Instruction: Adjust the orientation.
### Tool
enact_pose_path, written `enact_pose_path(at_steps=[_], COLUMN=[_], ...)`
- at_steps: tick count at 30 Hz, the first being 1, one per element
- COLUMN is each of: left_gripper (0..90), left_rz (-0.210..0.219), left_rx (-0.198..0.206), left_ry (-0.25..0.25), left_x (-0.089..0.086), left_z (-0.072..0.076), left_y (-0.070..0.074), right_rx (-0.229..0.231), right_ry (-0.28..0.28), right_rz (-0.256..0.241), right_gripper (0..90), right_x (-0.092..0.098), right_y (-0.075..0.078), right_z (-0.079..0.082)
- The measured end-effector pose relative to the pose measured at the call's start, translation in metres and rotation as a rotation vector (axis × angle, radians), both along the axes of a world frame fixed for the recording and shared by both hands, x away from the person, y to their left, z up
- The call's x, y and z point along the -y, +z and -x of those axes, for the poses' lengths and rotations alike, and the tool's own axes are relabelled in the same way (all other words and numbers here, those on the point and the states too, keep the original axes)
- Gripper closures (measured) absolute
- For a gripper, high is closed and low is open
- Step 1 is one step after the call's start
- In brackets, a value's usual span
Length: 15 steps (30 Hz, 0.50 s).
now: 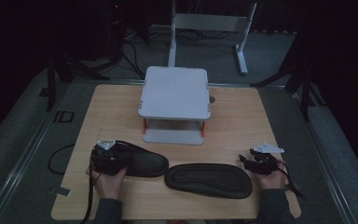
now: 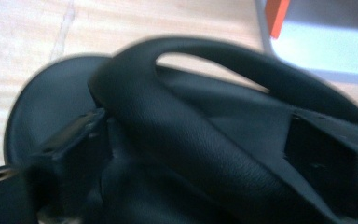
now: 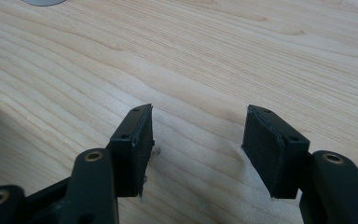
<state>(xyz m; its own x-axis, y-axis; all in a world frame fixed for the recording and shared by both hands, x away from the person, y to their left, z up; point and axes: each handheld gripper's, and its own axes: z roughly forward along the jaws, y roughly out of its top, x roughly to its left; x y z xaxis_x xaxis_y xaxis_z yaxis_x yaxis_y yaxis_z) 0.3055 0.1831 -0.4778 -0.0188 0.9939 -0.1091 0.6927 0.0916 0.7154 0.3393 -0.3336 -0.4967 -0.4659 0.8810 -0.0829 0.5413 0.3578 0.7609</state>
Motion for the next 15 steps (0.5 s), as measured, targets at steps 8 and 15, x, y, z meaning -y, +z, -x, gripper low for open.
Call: enact_pose_path(at_steps=[8, 15], left_gripper=[42.2, 54.5], left_rz=[0.025, 0.032], left_rx=[-0.002, -0.004], left_ry=[-0.022, -0.175], left_x=[-0.016, -0.026], left_z=[0.007, 0.016], left_y=[0.006, 0.012], right_rx=[0.003, 0.001], right_ry=[-0.003, -0.001], right_rz=[-0.002, 0.001], right_gripper=[42.1, 42.1], right_x=[0.001, 0.0], right_y=[0.0, 0.0], right_z=[0.0, 0.0])
